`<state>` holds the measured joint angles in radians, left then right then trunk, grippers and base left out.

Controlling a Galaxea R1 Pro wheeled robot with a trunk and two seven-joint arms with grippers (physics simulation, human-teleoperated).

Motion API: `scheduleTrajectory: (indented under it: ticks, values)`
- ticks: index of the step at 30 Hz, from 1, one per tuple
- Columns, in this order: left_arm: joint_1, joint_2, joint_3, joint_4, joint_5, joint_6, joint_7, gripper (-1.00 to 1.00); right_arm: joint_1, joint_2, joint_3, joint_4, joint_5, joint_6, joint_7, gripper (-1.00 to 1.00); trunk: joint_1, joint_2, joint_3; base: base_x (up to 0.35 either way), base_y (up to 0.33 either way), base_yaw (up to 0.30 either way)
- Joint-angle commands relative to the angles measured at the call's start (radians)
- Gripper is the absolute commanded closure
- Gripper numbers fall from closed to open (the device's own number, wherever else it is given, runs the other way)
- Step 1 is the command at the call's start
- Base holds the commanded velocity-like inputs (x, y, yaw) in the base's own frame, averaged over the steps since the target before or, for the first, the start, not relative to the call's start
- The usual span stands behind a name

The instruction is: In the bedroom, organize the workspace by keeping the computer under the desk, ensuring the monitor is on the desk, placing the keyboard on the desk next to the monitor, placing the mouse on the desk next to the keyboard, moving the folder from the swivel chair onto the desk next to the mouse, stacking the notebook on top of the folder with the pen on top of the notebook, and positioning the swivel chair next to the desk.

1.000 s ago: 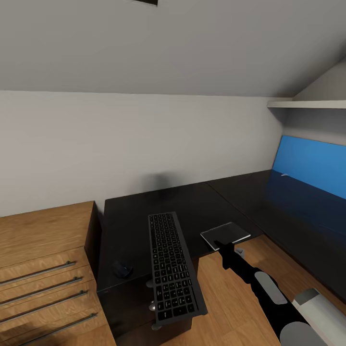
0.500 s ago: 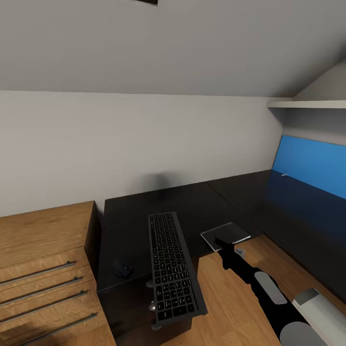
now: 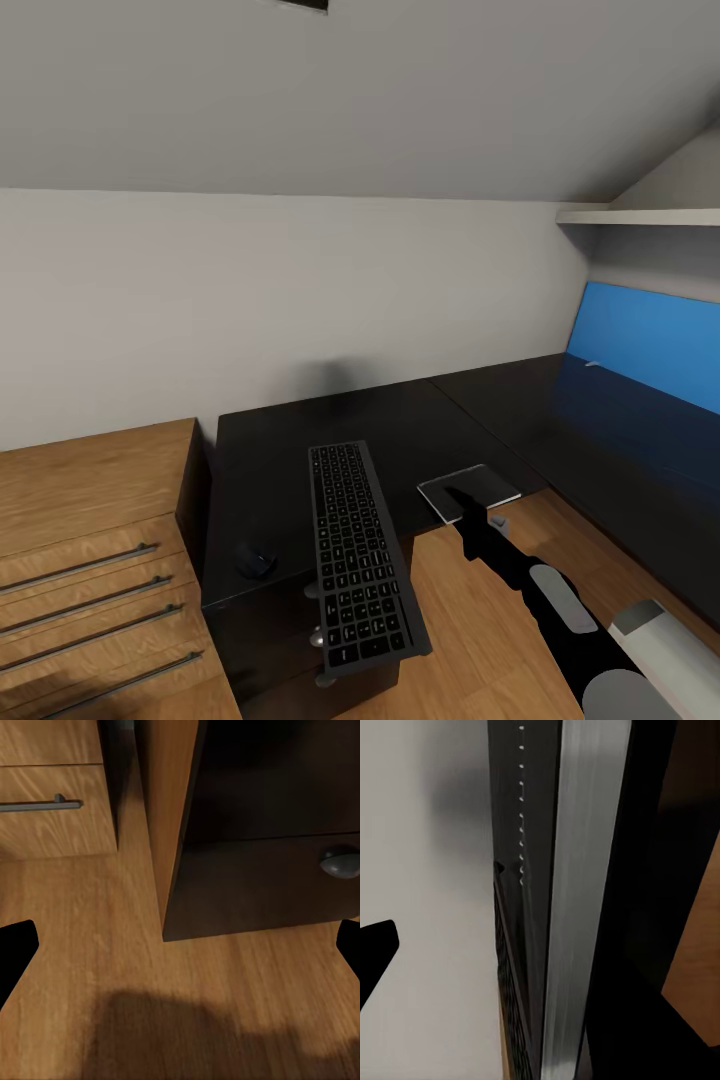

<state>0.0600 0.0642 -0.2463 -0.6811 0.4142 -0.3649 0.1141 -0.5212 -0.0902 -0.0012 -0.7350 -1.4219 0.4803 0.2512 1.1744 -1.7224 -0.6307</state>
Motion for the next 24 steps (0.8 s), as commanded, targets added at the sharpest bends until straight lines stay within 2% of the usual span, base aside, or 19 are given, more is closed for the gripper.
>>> scheduleTrajectory:
  ticks: [1, 12, 24]
  values:
    - [0.0, 0.002, -0.008, -0.002, 0.006, -0.003, 0.01, -1.0, 0.0, 0.0, 0.0, 0.001, -0.003, 0.003, 0.0, -1.0, 0.0, 0.0, -0.001, 0.0, 0.0, 0.0]
    - [0.0, 0.002, -0.008, -0.002, 0.006, -0.003, 0.009, -1.0, 0.0, 0.0, 0.0, -0.001, -0.002, 0.003, 0.002, -1.0, 0.0, 0.0, -0.001, -0.108, -0.068, 0.0]
    - [0.0, 0.005, -0.008, -0.002, 0.006, -0.003, 0.01, -1.0, 0.0, 0.0, 0.0, -0.001, -0.002, 0.003, 0.002, -1.0, 0.0, 0.0, -0.001, -0.006, -0.004, 0.0]
